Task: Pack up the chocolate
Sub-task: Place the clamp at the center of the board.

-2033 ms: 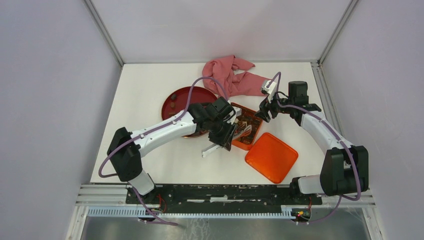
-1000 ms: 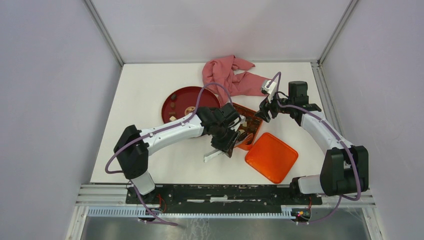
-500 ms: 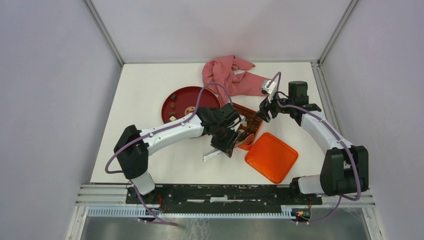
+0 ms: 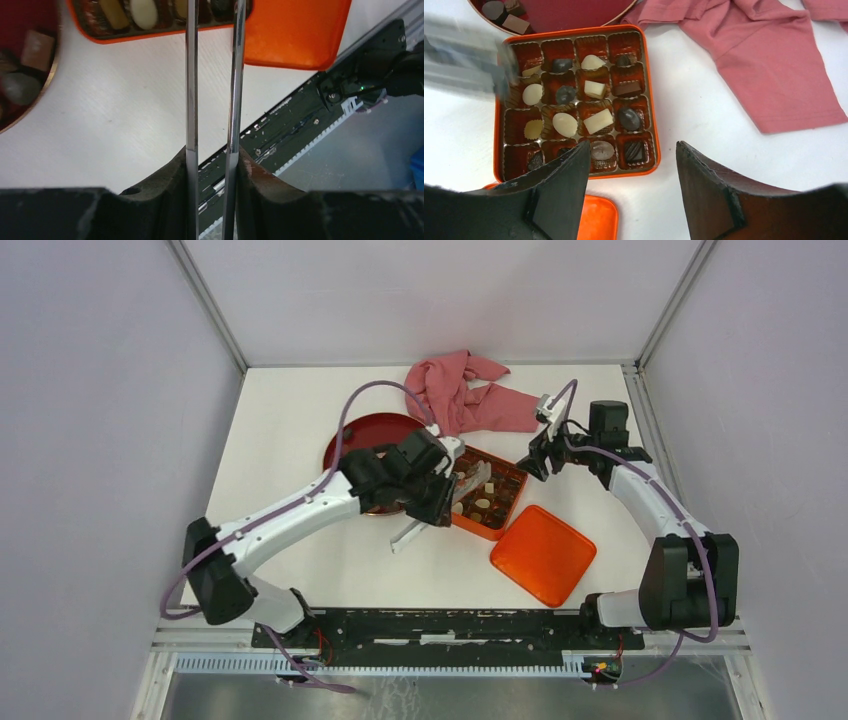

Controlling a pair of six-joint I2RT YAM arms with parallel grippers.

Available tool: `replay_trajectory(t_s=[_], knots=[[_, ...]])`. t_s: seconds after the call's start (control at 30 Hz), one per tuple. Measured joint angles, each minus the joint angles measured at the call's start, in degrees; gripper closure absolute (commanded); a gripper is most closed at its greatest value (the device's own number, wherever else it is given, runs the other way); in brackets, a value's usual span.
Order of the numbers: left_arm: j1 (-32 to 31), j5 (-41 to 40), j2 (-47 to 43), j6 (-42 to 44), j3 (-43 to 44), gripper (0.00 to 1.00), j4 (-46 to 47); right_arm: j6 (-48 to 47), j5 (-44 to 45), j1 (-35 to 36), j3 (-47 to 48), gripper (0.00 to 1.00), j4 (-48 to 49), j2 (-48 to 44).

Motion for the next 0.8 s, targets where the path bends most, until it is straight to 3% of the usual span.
replay_trajectory(t_s=[0.2, 0.4, 0.47, 0.63, 0.8], knots=[[6.80, -13.14, -10.58, -0.17, -6.23, 0.78, 2.34, 2.69, -3.85, -7.28, 0.22, 0.31, 0.39, -0.02], [30.53, -25.07, -16.57, 4.52, -22.12, 0.79, 12.35, 4.98, -6.80, -11.37, 0.22, 0.32, 1.53, 0.70], [35.21, -27.85, -16.55, 5.40, -25.62, 0.78, 15.23, 5.16, -7.50, -11.41, 0.22, 0.31, 1.57, 1.66], [45.24, -29.05, -14.78, 6.80, -31.06, 0.74, 24.13, 5.16, -8.94, -11.39, 0.22, 0.32, 1.31, 3.56], [56.19, -23.28, -6.01, 6.73, -31.21, 0.72, 31.26, 5.14, -10.82, -11.39, 0.22, 0.32, 0.87, 4.04]])
